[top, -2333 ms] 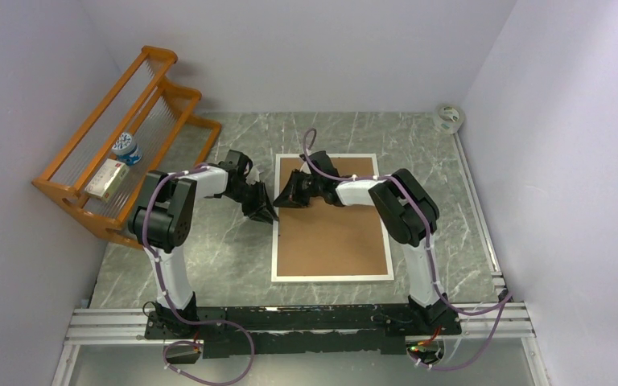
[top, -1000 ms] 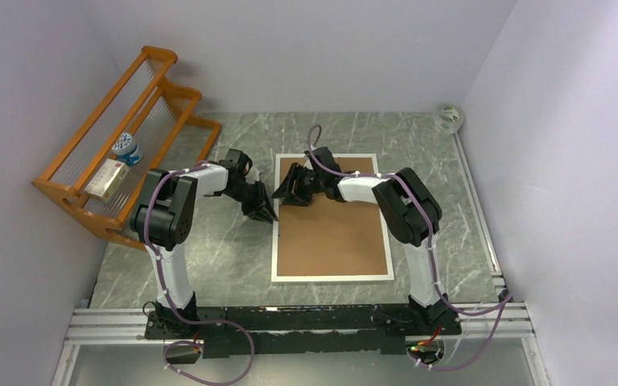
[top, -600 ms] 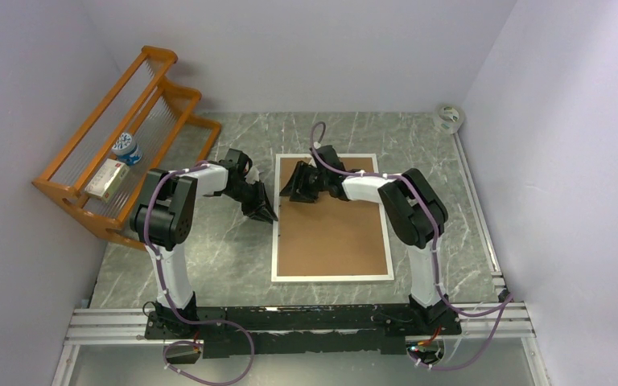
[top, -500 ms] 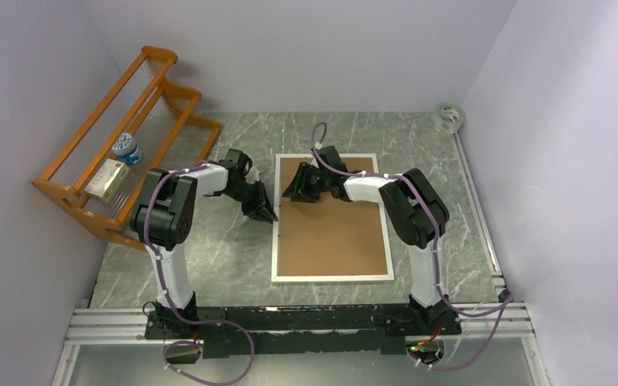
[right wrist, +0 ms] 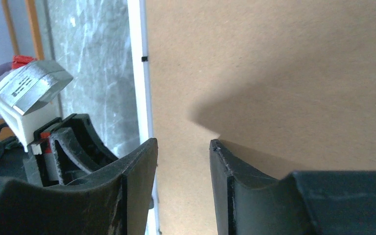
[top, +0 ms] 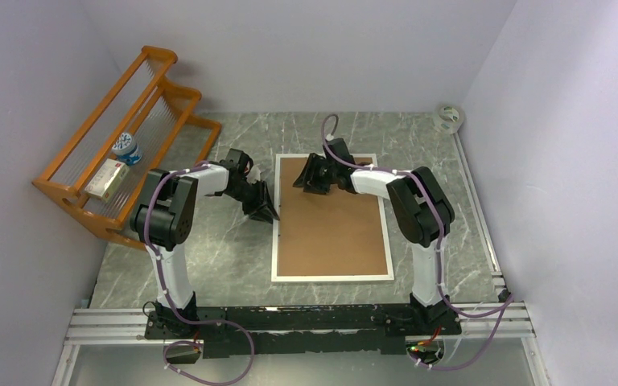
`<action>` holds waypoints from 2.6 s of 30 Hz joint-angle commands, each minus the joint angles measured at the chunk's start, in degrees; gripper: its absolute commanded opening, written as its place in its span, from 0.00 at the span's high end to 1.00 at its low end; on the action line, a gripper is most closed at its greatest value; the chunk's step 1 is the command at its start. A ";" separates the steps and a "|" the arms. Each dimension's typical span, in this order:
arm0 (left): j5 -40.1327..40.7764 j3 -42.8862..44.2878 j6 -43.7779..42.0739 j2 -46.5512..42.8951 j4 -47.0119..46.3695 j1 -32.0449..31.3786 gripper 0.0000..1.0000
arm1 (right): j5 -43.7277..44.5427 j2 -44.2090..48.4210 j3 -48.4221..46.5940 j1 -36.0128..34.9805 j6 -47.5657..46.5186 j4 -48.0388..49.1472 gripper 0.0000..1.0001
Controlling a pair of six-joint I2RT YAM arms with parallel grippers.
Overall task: Put the photo into the frame
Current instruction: Install the photo frame at the center of the board.
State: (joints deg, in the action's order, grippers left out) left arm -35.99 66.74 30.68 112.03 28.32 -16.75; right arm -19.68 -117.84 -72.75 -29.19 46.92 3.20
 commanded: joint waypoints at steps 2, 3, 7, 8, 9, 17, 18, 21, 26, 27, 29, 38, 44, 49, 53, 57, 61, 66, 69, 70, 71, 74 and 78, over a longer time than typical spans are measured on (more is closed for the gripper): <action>2.06 -1.10 -1.57 0.78 -4.22 -0.56 0.66 | 9.67 1.86 -2.28 0.61 -6.24 -10.26 0.51; 1.58 -1.40 -1.43 0.79 -4.72 -0.56 0.67 | 9.45 1.34 -2.72 0.51 -6.71 -11.13 0.51; -0.40 -1.91 -1.06 1.38 -6.17 -0.56 0.75 | 6.45 -1.09 -3.32 -1.79 -8.97 -11.00 0.51; -0.88 -2.02 -0.98 1.63 -6.40 -0.56 0.77 | 5.17 -1.80 -3.71 -2.32 -9.06 -10.91 0.51; -1.45 -2.05 -0.97 1.80 -6.55 -0.56 0.78 | 4.05 -2.38 -3.75 -2.84 -8.90 -10.48 0.52; -3.59 -2.68 -1.05 1.61 -8.00 -0.64 0.82 | -4.53 -4.46 -4.50 -3.94 -8.55 -7.08 0.54; -3.52 -2.67 -1.05 1.49 -8.06 -0.65 0.82 | -5.23 -4.28 -4.50 -3.97 -8.37 -6.30 0.54; -1.90 -2.58 -0.93 0.59 -7.53 -0.65 0.82 | -6.36 -3.98 -5.47 -3.79 -7.03 -4.76 0.54; 2.33 -2.48 0.21 -2.84 -7.72 -0.28 0.73 | -8.86 -4.34 -8.19 -3.15 -2.36 1.20 0.58; 2.57 -2.30 0.52 -3.27 -7.91 0.01 0.70 | -9.22 -4.67 -9.11 -3.04 -1.42 2.25 0.59; 2.90 -1.63 1.26 -3.87 -8.17 0.85 0.64 | -9.96 -5.67 -10.65 -2.76 0.56 4.22 0.66; 0.48 3.72 2.63 0.62 -10.29 3.74 0.56 | -11.28 -12.03 -16.61 -1.33 6.92 8.47 0.80; -0.10 7.09 3.28 4.69 -10.28 4.17 0.59 | -11.72 -15.50 -19.14 -0.45 8.85 9.44 0.80; 0.10 6.08 3.60 5.97 -11.33 4.27 0.62 | -12.40 -18.23 -21.73 0.31 8.59 8.14 0.80; 1.28 5.18 3.77 7.09 -10.04 4.23 0.68 | -12.66 -19.26 -22.48 1.07 7.72 6.09 0.80; 3.09 5.23 3.44 7.70 -8.19 4.27 0.72 | -14.73 -19.16 -21.24 1.41 6.57 4.90 0.80; 3.34 5.39 3.51 8.31 -7.68 4.27 0.74 | -15.71 -18.75 -19.92 1.50 5.52 3.71 0.80; 3.16 5.60 3.49 9.08 -7.28 4.25 0.75 | -16.82 -19.47 -18.84 1.50 6.16 3.83 0.80; 3.29 5.77 3.33 9.37 -6.96 4.27 0.76 | -15.55 -19.70 -18.97 1.55 5.55 1.69 0.80; 3.36 5.77 3.40 9.47 -6.83 4.27 0.76 | -14.73 -19.71 -19.16 1.62 5.29 0.57 0.80; 3.50 5.77 3.38 9.45 -6.72 4.27 0.76 | -13.94 -19.73 -19.26 1.72 4.99 -0.48 0.80; 4.00 5.84 3.46 9.69 -6.25 4.27 0.77 | -11.81 -20.15 -19.39 2.26 4.67 -2.92 0.81; 4.83 6.24 3.25 10.12 -5.11 4.27 0.78 | -8.14 -20.71 -19.91 3.08 3.72 -9.04 0.78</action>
State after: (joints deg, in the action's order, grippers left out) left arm -38.17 73.49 35.68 118.56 18.90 -12.01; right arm -35.16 -136.38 -93.30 -27.79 54.15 7.03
